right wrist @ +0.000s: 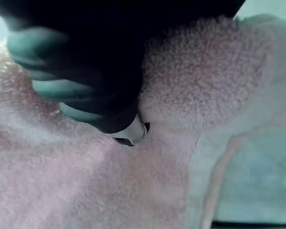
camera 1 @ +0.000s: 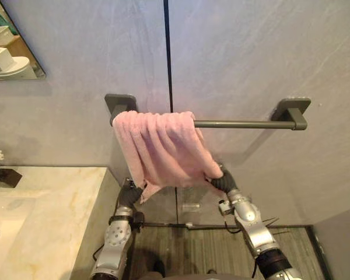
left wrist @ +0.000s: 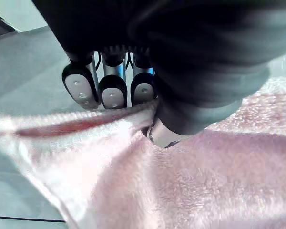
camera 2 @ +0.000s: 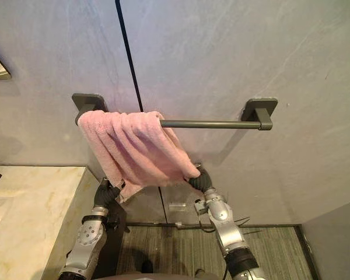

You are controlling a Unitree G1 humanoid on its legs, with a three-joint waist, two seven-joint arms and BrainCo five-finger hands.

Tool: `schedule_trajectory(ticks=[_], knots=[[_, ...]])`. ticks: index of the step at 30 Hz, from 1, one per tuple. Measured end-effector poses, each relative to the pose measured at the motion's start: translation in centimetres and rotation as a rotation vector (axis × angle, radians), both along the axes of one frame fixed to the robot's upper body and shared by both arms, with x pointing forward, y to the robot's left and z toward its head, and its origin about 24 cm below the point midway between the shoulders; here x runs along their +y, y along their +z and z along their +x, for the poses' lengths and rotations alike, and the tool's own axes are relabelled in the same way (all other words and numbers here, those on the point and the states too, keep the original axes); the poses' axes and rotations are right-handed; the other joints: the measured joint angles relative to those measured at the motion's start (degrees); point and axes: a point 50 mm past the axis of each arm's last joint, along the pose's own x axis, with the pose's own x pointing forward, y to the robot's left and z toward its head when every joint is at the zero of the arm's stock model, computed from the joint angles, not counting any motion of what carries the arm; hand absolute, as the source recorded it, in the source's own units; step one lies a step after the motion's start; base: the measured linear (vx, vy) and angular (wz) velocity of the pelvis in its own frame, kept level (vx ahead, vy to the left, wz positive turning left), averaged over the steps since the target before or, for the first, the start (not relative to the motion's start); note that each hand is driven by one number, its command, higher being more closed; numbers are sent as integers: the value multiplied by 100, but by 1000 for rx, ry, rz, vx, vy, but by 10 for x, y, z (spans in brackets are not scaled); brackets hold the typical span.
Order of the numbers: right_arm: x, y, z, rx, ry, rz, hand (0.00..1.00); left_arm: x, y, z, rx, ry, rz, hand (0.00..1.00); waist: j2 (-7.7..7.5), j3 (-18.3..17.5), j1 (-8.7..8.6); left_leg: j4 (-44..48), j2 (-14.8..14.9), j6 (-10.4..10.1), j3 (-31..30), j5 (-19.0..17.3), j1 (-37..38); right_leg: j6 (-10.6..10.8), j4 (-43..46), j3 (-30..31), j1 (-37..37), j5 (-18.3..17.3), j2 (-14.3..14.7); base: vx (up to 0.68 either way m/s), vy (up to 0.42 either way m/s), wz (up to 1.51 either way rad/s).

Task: Organize washtable

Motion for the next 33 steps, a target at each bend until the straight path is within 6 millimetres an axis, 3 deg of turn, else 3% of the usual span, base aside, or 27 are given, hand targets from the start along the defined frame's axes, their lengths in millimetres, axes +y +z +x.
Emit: schedule_trajectory(ticks=[8,13,18,33], knots=[[-23,0,-14,-7,-112,34,100,-18,15,5,-74,-44,-67,100,-35,8,-56,5,37,-4,174,-9,25,-4,23,169,-30,4,7,-10,-7,-10],[-25,-3,-17,4,-146,66,100,-21,15,5,-74,-57,-79,100,-32,8,-166,6,57,-15,225,-20,23,-4,48,222,-79,3,33,-20,-12,-7],[-25,-12,-18,42,-154,80,100,-21,15,5,-70,-58,-79,100,-15,6,-167,8,41,-14,254,-18,35,-1,109,235,-101,1,44,-3,-6,-2],[-19,-40,-15,168,-178,132,100,-18,-11,-3,59,-45,-75,100,113,-12,-169,-24,2,-12,198,-16,46,3,106,200,-97,-2,27,-10,-1,1]])
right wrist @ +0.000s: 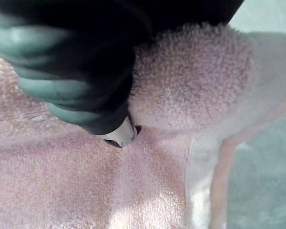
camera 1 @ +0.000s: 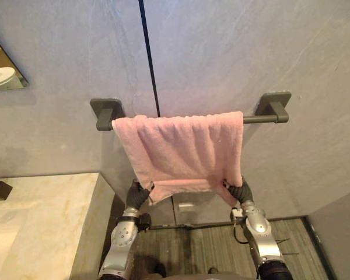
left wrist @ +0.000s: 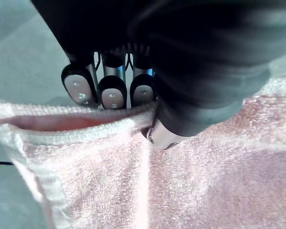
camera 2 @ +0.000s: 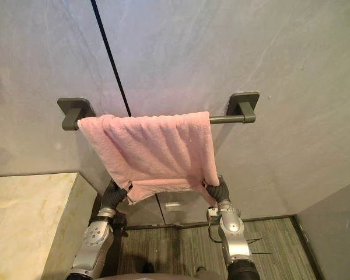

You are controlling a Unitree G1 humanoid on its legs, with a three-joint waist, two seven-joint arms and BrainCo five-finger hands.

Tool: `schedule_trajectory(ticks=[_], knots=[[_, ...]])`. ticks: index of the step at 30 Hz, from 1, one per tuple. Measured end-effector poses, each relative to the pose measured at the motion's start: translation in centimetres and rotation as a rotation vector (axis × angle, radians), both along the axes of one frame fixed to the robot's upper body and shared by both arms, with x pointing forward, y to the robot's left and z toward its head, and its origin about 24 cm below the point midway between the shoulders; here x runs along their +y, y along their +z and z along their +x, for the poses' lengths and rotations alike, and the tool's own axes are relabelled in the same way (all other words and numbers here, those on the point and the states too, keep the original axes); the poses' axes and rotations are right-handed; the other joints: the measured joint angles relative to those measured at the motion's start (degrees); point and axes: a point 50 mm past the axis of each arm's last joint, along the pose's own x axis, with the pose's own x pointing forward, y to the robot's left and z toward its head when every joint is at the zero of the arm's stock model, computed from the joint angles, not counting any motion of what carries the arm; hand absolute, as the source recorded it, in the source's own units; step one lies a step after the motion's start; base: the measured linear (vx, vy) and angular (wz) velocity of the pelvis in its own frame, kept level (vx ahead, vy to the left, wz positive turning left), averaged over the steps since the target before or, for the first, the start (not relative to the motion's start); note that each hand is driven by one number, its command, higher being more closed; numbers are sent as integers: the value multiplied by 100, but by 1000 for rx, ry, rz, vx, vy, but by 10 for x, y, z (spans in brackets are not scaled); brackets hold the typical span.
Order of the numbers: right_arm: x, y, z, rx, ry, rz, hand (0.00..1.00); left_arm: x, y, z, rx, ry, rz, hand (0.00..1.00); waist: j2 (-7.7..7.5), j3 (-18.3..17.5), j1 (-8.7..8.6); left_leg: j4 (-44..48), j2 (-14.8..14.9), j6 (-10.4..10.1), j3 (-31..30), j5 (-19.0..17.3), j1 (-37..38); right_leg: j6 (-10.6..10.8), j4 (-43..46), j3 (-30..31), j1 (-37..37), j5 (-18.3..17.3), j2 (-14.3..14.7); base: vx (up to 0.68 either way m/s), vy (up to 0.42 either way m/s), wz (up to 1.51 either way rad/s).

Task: Organize washtable

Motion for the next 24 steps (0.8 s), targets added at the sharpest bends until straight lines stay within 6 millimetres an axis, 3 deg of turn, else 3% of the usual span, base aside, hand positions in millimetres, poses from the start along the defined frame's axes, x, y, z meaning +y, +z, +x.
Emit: schedule_trajectory(ticks=[5,6,8,9,19,24], knots=[[1,-3,0,13,1,3,100,0,-1,0,6,1,1,100,2,-1,4,-3,-20,1,-11,1,26,10,-4,-11,31,-8,-19,0,0,0],[1,-6,0,21,2,4,0,1,-4,-1,19,4,2,100,2,-1,2,-4,-24,1,-11,1,60,11,-14,-14,72,-9,-22,0,0,0],[1,-8,0,32,-8,8,0,4,-7,-1,29,14,3,100,4,-11,2,-5,-26,1,-14,0,89,14,-26,-20,104,-12,-25,0,0,0],[1,-8,0,33,-10,8,0,5,-6,-1,28,23,4,0,9,-12,3,-5,-26,1,-18,0,85,14,-28,-25,101,-12,-24,0,0,0],[-10,-10,-2,54,-103,3,0,19,-12,-5,55,109,-42,0,0,-12,3,-5,-25,0,-37,0,81,12,-89,-98,145,-8,-25,1,-1,1],[-24,-21,-16,117,-187,-15,0,30,-18,-10,89,178,-67,0,-40,8,10,-2,-18,-3,-27,-3,103,12,-106,-127,199,-9,-21,5,-9,4]])
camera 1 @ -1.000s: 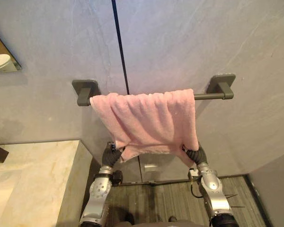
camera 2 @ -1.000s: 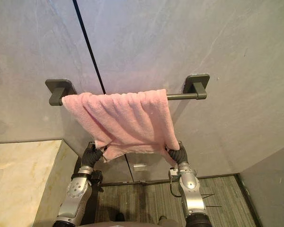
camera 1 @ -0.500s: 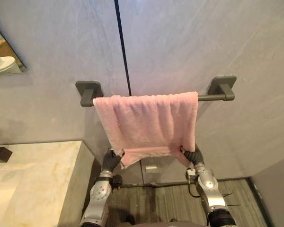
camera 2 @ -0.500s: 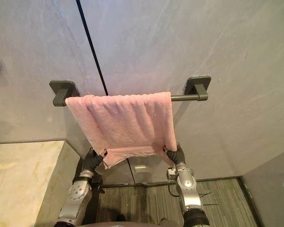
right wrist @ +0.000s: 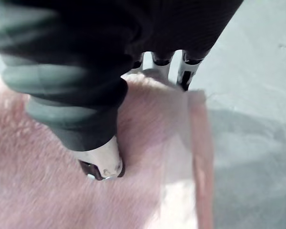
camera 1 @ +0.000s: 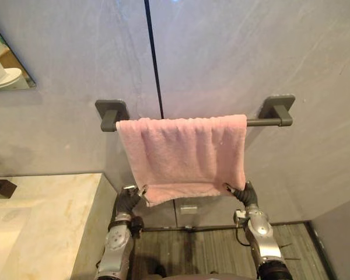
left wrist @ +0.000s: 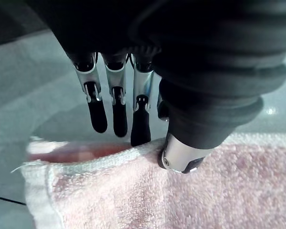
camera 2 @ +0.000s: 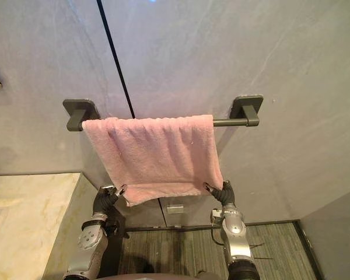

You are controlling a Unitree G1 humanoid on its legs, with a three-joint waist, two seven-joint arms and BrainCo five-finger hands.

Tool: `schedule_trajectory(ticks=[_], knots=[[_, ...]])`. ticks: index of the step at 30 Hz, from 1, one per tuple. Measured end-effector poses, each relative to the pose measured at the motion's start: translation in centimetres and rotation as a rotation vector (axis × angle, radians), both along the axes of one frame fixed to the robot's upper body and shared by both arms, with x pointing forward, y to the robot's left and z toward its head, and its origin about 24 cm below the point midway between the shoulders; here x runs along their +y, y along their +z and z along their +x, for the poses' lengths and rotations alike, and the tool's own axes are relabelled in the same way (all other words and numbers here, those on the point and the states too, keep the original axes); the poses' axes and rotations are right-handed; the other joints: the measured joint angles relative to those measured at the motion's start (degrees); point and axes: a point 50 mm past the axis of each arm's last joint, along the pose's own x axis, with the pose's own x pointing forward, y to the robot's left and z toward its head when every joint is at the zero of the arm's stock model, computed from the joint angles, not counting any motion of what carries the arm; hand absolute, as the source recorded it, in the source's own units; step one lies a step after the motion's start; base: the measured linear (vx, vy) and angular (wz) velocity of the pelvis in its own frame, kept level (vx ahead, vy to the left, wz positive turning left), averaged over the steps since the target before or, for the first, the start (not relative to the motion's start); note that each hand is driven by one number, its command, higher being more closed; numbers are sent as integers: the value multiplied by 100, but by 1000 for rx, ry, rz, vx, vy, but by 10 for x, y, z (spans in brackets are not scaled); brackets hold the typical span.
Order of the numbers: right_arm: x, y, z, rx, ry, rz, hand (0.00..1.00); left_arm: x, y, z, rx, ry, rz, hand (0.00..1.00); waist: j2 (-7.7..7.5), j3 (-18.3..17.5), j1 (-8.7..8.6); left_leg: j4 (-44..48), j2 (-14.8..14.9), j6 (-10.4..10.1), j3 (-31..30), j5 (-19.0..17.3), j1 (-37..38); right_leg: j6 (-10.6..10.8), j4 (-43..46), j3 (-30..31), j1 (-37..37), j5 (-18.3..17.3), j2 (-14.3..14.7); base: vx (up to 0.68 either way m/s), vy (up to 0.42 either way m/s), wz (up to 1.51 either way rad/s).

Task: Organize washtable

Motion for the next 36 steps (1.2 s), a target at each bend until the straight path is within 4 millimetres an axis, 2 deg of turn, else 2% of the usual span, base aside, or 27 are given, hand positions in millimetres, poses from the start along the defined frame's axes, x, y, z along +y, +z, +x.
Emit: schedule_trajectory(ticks=[12,14,15,16,18,20,21,22,23,24,25,27,28,30,32,33,34,36], knots=[[-17,-19,-31,99,-114,-2,0,14,-11,-11,68,90,-18,0,-14,-6,-4,-1,17,1,9,-1,48,-7,15,32,10,7,2,-23,-6,-2],[-22,-17,-34,92,-144,-6,0,18,-6,-10,47,118,-11,0,-15,-6,0,-1,36,0,8,-1,46,-7,16,31,10,7,2,0,0,0],[-28,-10,-35,62,-180,-15,0,25,6,-9,-5,144,0,0,-19,-9,-2,0,45,0,10,-2,44,-7,17,34,5,7,2,0,0,0],[-28,-9,-35,56,-184,-16,0,26,7,-9,-13,146,2,0,-20,-9,-2,0,45,0,10,-2,44,-7,17,35,5,7,2,0,0,0],[-43,8,-36,-21,-257,-36,0,34,27,-7,-99,186,20,0,-19,-13,3,-1,44,-21,17,-40,37,-5,14,40,-2,4,1,0,0,0],[-60,35,-34,-138,-329,-77,0,40,55,-7,-218,203,56,0,-40,-30,3,7,41,-15,19,-38,36,-5,14,52,-4,4,0,0,0,0],[-64,41,-34,-166,-349,-88,0,40,62,-6,-247,200,67,0,-47,-37,5,17,41,-10,19,-34,36,-5,14,57,-4,4,0,0,0,0],[-72,59,-34,-245,-388,-115,0,39,85,-4,-345,199,89,0,-63,-71,5,32,36,7,18,-21,39,-6,18,83,-3,6,1,0,0,0],[-73,62,-34,-257,-393,-119,0,39,88,-4,-359,200,93,0,-65,-79,3,32,35,7,19,-21,40,-6,17,88,-4,6,0,0,0,-3],[-75,77,-33,-319,-407,-142,0,40,104,-5,-424,215,138,0,-67,-128,1,34,29,7,37,-22,45,-6,17,111,-5,7,1,0,0,-4],[-77,85,-33,-354,-411,-152,0,41,111,-6,-452,226,165,0,-63,-145,-1,35,21,7,47,-23,51,-6,17,116,-2,7,0,2,2,-5],[-79,119,-33,-508,-417,-197,0,40,146,-11,-601,240,236,0,-39,-181,-10,36,4,9,66,-25,61,-6,19,131,-2,7,0,-8,2,-4],[-78,128,-32,-551,-414,-207,0,39,155,-13,-645,241,245,0,-32,-186,-12,35,4,9,73,-26,66,-6,21,135,-1,7,-1,-21,-2,-5],[-73,168,-31,-734,-377,-250,0,35,188,-21,-820,247,273,0,9,-222,-18,34,2,13,101,-28,79,-3,22,136,-3,9,-1,-35,-7,-6],[-63,196,-30,-881,-316,-276,0,31,204,-25,-921,233,280,0,45,-278,-14,33,-1,13,106,-28,84,-1,22,141,-3,10,-3,-32,-5,-4],[-52,216,-29,-991,-240,-280,0,26,215,-27,-991,204,266,0,62,-313,-16,33,1,13,120,-28,103,-1,25,148,5,10,-2,-25,-4,-5],[-44,225,-28,-1046,-192,-274,0,23,221,-28,-1024,176,255,0,69,-319,-15,32,4,13,133,-28,117,-1,27,150,12,10,-1,-30,-7,-7],[-8,256,-24,-1233,66,-229,0,4,237,-28,-1141,-9,157,0,82,-371,-10,29,8,14,143,-27,135,-2,31,159,20,13,2,-39,-9,-4]])
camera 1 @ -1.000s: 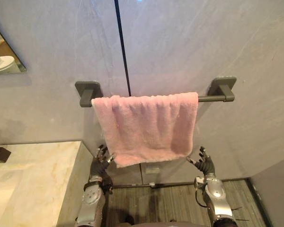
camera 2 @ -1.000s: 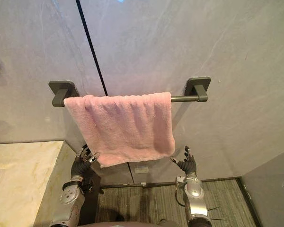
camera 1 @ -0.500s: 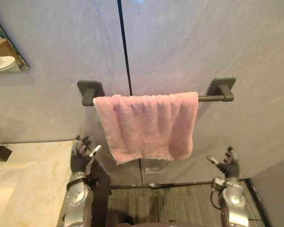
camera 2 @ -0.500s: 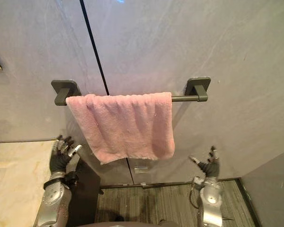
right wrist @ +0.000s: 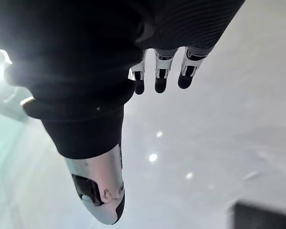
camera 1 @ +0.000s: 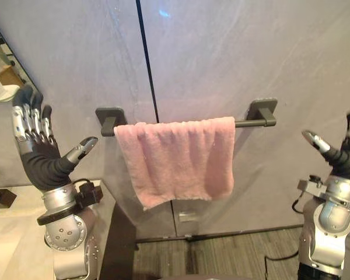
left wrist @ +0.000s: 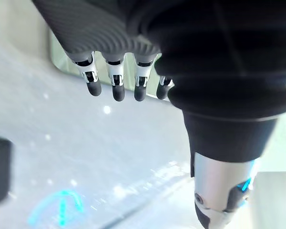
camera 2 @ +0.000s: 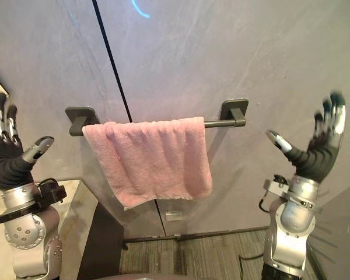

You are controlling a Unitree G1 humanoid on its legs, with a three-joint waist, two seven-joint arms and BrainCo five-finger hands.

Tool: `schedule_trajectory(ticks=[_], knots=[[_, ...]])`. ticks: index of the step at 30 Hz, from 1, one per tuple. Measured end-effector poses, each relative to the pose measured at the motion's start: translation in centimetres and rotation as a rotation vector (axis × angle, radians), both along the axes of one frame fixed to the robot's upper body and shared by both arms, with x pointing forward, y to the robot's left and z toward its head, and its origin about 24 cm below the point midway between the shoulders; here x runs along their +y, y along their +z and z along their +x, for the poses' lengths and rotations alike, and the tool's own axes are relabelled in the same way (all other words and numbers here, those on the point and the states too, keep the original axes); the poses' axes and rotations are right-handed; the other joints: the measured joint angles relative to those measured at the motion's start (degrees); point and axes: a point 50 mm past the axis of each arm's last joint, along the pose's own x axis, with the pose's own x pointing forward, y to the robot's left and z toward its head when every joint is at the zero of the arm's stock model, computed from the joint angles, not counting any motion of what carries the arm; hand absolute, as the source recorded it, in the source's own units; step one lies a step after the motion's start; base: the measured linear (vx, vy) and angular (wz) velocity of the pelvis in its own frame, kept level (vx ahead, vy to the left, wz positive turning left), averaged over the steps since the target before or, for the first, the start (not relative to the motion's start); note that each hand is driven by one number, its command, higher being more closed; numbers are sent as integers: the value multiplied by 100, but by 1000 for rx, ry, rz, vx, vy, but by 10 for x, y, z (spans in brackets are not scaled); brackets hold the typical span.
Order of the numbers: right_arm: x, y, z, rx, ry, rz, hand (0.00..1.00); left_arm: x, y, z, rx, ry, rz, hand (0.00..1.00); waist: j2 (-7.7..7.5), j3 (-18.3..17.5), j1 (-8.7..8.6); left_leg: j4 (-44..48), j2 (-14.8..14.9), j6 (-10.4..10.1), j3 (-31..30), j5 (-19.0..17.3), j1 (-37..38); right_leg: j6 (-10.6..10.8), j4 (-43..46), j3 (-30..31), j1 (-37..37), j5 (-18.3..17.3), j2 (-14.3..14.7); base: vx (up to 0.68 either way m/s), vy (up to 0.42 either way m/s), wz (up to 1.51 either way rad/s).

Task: Organize washtable

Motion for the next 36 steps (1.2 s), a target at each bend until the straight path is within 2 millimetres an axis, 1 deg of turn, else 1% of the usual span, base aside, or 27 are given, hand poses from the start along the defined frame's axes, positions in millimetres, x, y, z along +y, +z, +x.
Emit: schedule_trajectory(ticks=[1,3,4,5,6,7,9,10,12,13,15,16,17,18,20,21,24,27,30,31,32,34,35,36], knots=[[9,5,1,-26,60,-23,0,-6,2,1,-12,-54,8,0,-1,-21,1,-1,-1,1,0,1,2,2,2,1,0,2,0,-36,-6,-1],[47,16,5,-81,341,-114,0,-29,6,6,-24,-298,26,0,-24,-76,11,-12,-5,1,-1,1,30,3,22,4,21,1,-4,-35,-2,0],[53,17,5,-85,388,-132,0,-34,6,7,-22,-341,30,0,-32,-80,12,-16,-6,2,-4,1,31,3,28,3,20,1,-4,-35,-2,2],[65,17,4,-88,475,-159,0,-42,4,9,-10,-412,49,0,-51,-84,23,-25,-7,2,-8,1,31,4,37,1,18,0,-5,0,0,0],[71,17,3,-83,519,-177,0,-47,1,9,4,-449,59,0,-60,-86,31,-28,-9,2,-11,2,31,6,45,-2,18,-2,-8,-46,1,4],[80,15,2,-68,611,-218,0,-55,-6,12,52,-526,87,0,-68,-86,42,-29,-18,4,-13,3,31,15,81,-1,5,-10,-16,-31,2,4],[84,13,2,-55,662,-237,0,-59,-13,15,93,-563,98,0,-68,-86,42,-30,-26,5,-10,3,32,18,86,1,3,-12,-25,-17,3,1],[90,10,2,-31,711,-269,0,-64,-22,18,145,-606,100,0,-68,-86,37,-31,-28,5,-7,4,32,21,91,7,-4,-13,-28,-31,6,-4],[102,-4,4,56,820,-364,0,-78,-42,21,262,-708,149,0,-73,-89,34,-32,-25,5,2,4,32,23,104,14,-14,-15,-26,-12,1,-2],[105,-9,4,88,847,-402,0,-81,-48,22,297,-737,164,0,-74,-88,34,-32,-24,4,2,5,32,23,108,15,-17,-15,-26,0,0,0],[101,-26,12,209,859,-470,0,-82,-67,23,404,-755,152,0,-77,-84,18,-32,-22,5,8,6,32,23,114,28,-24,-15,-24,0,0,0],[98,-30,14,238,856,-488,0,-82,-72,24,432,-757,159,0,-77,-84,20,-32,-22,4,7,6,30,23,115,29,-25,-15,-23,0,0,0],[93,-38,17,292,846,-525,0,-82,-82,25,488,-761,171,0,-77,-82,22,-33,-22,5,6,6,26,23,114,31,-26,-16,-22,0,0,0],[91,-43,18,324,843,-541,0,-82,-88,24,519,-765,177,0,-81,-79,26,-33,-21,5,5,6,26,23,113,33,-26,-17,-20,0,0,0],[85,-62,17,431,847,-562,0,-83,-107,21,621,-777,180,0,-89,-68,38,-33,-20,4,2,6,21,26,112,33,-28,-21,-17,0,0,0],[82,-73,17,491,841,-562,0,-84,-116,19,666,-778,199,0,-90,-63,41,-33,-20,4,2,6,15,25,111,33,-33,-21,-17,0,0,0],[74,-101,16,625,813,-580,0,-87,-135,18,752,-767,295,0,-85,-44,81,-33,-24,5,-10,6,8,25,113,31,-40,-22,-19,0,0,0],[73,-115,16,679,782,-585,0,-90,-146,19,791,-740,341,0,-84,-8,79,-33,-22,5,-15,7,-11,21,121,29,-64,-25,-17,0,0,0],[73,-136,19,736,690,-551,0,-91,-162,24,842,-652,381,0,-88,59,72,-33,-25,17,-46,21,-72,17,180,6,-140,-50,-21,-11,-5,4],[71,-140,20,756,665,-549,0,-90,-164,26,846,-629,385,0,-92,64,78,-32,-26,17,-51,22,-72,17,181,1,-139,-54,-22,-10,-7,6],[68,-151,20,806,633,-544,0,-88,-162,29,838,-594,379,0,-101,70,89,-33,-27,18,-62,22,-74,19,188,-8,-138,-63,-22,-10,-7,4],[63,-166,20,871,573,-530,0,-83,-158,33,814,-526,363,0,-101,72,108,-33,-31,18,-82,21,-80,18,197,-20,-139,-77,-26,2,-6,6],[60,-175,19,912,530,-515,0,-77,-159,37,811,-457,353,0,-85,81,121,-33,-35,18,-110,22,-89,24,201,-25,-138,-90,-30,7,-5,9],[58,-178,19,922,493,-497,0,-72,-163,39,826,-409,350,0,-66,94,113,-33,-35,18,-121,22,-94,25,202,-29,-139,-96,-30,7,-8,7]])
